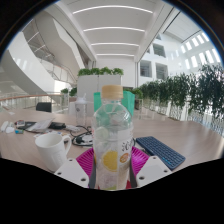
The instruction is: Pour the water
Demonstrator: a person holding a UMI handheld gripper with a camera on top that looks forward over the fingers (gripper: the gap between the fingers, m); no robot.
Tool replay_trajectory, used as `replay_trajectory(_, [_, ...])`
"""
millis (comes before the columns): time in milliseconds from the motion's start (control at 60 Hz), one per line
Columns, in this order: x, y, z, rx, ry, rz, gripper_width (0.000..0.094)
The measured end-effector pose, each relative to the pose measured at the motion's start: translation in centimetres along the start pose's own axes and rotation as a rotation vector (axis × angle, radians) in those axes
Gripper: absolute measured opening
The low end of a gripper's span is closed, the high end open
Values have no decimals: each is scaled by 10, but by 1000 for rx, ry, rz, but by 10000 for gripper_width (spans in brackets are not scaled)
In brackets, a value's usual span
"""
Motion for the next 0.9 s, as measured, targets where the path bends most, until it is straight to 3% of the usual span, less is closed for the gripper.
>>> replay_trajectory(117, [-3, -6, -2, 9, -31, -9, 494])
replay_trajectory(333, [-4, -12, 5, -4, -10, -45, 541])
replay_trajectory(417, [-11, -13, 12, -46, 113, -66, 624])
replay_trajectory(517, [0, -2, 45, -55, 155, -103, 847])
replay_trajectory(733, [31, 47, 172, -104, 199, -64, 835])
replay_trajectory(900, [57, 102, 273, -155, 185, -54, 836])
Point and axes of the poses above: the point between the fingertips, and its own axes, seen from behind it with the camera up: y to the left, x up, z backward, against the way the camera looks, the point moved 8 cm from there along z, backward, against the way the camera looks, and after that the axes turned 15 degrees about -z, right-handed, at the moved point
